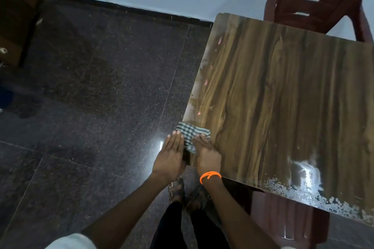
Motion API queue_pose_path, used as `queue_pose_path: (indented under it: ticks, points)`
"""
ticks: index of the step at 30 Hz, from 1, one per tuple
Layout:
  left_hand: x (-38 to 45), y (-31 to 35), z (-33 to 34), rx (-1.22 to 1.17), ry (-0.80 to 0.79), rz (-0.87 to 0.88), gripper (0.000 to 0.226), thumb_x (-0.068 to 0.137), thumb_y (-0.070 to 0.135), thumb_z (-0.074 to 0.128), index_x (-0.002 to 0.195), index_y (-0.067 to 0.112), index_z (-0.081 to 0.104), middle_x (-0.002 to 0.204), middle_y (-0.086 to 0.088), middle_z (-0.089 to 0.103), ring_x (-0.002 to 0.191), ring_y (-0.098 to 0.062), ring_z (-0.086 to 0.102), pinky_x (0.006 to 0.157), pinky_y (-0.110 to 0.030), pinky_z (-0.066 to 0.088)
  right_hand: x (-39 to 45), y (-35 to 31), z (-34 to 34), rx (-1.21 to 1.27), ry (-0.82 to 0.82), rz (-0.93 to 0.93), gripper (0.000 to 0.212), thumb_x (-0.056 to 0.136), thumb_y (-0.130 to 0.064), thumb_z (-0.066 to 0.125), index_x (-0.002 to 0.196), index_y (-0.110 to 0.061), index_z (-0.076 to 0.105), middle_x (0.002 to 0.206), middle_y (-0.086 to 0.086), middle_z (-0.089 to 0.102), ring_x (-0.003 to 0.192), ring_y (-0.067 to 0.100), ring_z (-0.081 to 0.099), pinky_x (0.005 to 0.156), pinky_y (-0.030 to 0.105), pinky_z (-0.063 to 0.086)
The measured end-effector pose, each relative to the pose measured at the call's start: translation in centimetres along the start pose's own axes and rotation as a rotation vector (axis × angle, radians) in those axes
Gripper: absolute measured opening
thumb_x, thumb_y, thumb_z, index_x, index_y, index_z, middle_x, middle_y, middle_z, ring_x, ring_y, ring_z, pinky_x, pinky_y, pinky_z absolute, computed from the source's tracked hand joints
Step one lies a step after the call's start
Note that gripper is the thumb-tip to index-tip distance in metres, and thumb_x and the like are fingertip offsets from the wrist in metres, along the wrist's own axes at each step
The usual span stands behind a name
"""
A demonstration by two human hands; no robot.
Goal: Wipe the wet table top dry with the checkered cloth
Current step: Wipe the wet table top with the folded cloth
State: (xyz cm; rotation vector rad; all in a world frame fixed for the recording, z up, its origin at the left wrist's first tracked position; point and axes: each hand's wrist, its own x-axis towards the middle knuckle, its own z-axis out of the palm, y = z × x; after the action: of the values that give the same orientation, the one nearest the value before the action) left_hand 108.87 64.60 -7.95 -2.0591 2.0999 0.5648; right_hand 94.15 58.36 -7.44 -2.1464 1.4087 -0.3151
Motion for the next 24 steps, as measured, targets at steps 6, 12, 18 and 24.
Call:
queue_pose_path:
  ticks: [6,12,18,24]
  points:
    - [-6.2,0.7,2.0,0.005,0.000,-0.012,0.078,0.085,0.036,0.046,0.145,-0.013,0.040,0.152,-0.030,0.040,0.146,-0.041,0.032,0.118,-0.050,0.022,-5.2,0.5,1.7,0.007,-0.153,-0.142,0.051,0.075,-0.010,0.040,0.118,-0.023,0.066,0.130,-0.010,0.059,0.128,0.006,0.046,0.088,0.025,0.052]
    - [-4.1,6.0,2.3,-0.047,-0.035,0.039,0.086,0.082,0.040,0.044,0.149,-0.013,0.030,0.157,-0.033,0.028,0.151,-0.042,0.020,0.120,-0.051,0.019,-5.8,5.4,-2.2,-0.023,-0.055,-0.108,0.060,0.066,0.001,0.060,0.119,-0.027,0.065,0.131,-0.011,0.058,0.125,0.004,0.048,0.091,0.024,0.050]
    - [4.3,6.5,-0.6,0.022,0.018,0.064,0.090,0.086,0.041,0.041,0.155,-0.009,0.013,0.163,-0.030,0.013,0.154,-0.037,0.005,0.124,-0.049,0.011,0.4,7.9,-3.3,0.001,0.098,0.048,0.051,0.076,0.000,0.053,0.120,-0.021,0.066,0.128,-0.006,0.060,0.124,0.012,0.052,0.098,0.021,0.041]
    - [7.7,0.3,-3.3,0.009,0.035,0.038,0.091,0.088,0.055,0.020,0.156,-0.005,0.017,0.164,-0.025,0.014,0.155,-0.032,0.005,0.126,-0.044,0.000,6.8,3.5,-1.8,-0.005,0.081,0.008,0.053,0.067,0.004,0.052,0.112,-0.019,0.070,0.123,-0.002,0.064,0.121,0.014,0.055,0.096,0.031,0.048]
